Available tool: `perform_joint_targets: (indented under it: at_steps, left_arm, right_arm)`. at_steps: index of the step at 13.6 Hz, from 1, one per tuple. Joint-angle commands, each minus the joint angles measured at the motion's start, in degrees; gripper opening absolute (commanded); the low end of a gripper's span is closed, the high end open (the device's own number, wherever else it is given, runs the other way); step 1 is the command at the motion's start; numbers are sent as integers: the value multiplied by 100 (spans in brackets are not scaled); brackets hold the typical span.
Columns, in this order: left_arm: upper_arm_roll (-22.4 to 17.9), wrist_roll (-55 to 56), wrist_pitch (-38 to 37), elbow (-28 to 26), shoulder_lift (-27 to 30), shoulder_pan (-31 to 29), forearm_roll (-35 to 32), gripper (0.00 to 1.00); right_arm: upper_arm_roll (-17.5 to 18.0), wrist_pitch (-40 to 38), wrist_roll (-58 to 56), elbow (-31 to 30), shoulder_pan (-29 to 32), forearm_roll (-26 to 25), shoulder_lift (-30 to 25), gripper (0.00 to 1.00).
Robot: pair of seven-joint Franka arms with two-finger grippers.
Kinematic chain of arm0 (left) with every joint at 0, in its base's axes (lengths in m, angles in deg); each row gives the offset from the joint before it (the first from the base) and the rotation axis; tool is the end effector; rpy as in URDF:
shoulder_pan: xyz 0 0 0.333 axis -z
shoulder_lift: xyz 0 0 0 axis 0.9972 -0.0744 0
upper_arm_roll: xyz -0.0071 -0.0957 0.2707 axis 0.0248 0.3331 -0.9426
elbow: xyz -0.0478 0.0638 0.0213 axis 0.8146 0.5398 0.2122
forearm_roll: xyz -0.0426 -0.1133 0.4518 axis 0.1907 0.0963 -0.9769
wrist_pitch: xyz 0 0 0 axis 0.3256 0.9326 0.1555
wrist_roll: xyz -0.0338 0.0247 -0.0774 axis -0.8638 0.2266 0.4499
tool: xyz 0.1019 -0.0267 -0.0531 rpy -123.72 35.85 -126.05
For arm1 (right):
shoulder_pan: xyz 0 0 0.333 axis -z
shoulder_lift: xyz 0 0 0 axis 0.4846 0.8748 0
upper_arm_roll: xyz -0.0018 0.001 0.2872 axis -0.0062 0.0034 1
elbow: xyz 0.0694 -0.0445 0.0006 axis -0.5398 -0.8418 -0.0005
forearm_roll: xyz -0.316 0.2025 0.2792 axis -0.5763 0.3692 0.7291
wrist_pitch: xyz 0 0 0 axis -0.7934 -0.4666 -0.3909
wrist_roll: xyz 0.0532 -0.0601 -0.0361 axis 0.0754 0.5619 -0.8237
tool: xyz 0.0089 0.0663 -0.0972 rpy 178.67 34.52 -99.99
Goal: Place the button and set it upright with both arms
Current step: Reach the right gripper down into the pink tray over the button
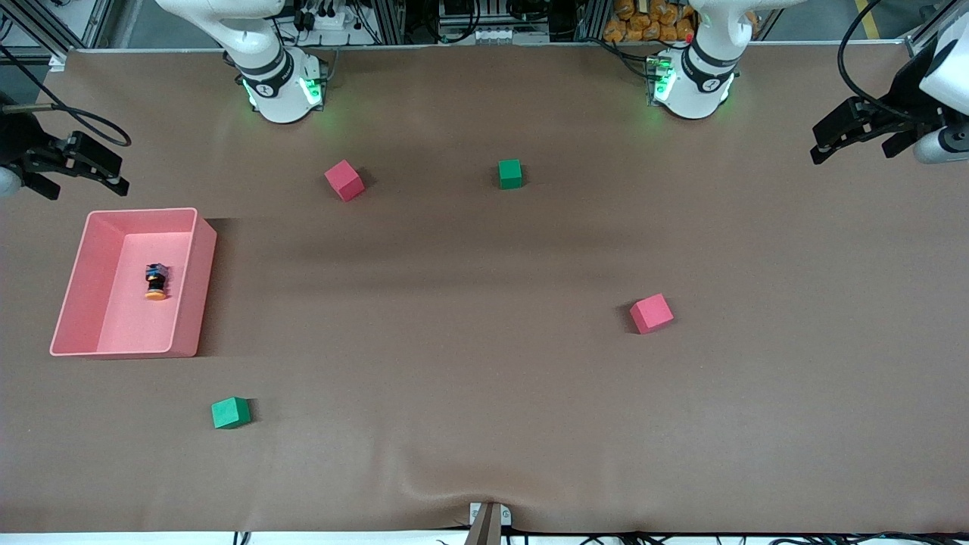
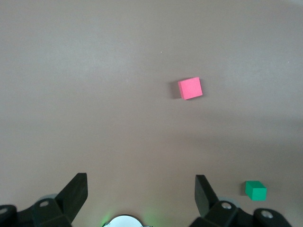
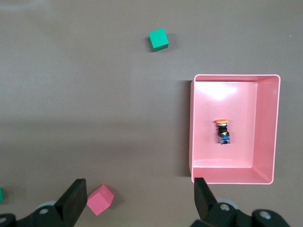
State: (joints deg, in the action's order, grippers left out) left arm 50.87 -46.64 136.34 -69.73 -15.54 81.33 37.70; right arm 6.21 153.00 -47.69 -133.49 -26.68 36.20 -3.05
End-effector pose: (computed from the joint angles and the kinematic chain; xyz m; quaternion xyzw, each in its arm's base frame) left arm 0.5902 -0.0791 0.6474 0.9989 0.0461 -0.0056 0.0008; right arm 0.6122 0.0061 0.6138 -0.9996 -0.0212 -0.0144 0.0108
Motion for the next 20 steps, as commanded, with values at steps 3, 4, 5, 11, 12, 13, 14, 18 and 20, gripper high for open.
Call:
perform_joint_targets:
  at_steps: [3,4,5,11,12,13,14,18,20]
  left_arm:
    - [44,-19,-5,77,-37,-7,-20,100]
    - [44,-19,-5,77,-37,-7,-20,100]
    - [44,-19,-5,77,-37,-7,-11,100]
    - [44,-10,-22,69,-28,-34,-11,100]
    - [44,-10,-22,60,-28,-34,-11,100]
    - [44,7,-31,51,-19,-34,-11,100]
    - [44,16,-31,34,7,-34,-11,100]
    - [53,-36,-75,60,7,-25,-11,100]
    - [53,-28,-75,51,7,-34,-11,100]
  right_arm:
    - [117,-65,-82,18,95,-115,-32,100]
    - [117,-65,-65,9,121,-115,-32,100]
    - [99,-56,-82,18,174,-89,20,100]
    - [64,6,-100,36,437,-158,887,100]
    - [46,58,-108,44,508,-185,1004,100]
    - [46,224,-143,36,674,-272,1109,100]
    - [46,347,-300,1,797,-299,1258,100]
    - [46,759,-1143,-121,1403,-308,1856,100]
    - [46,1286,-1260,-507,1684,-282,1953,100]
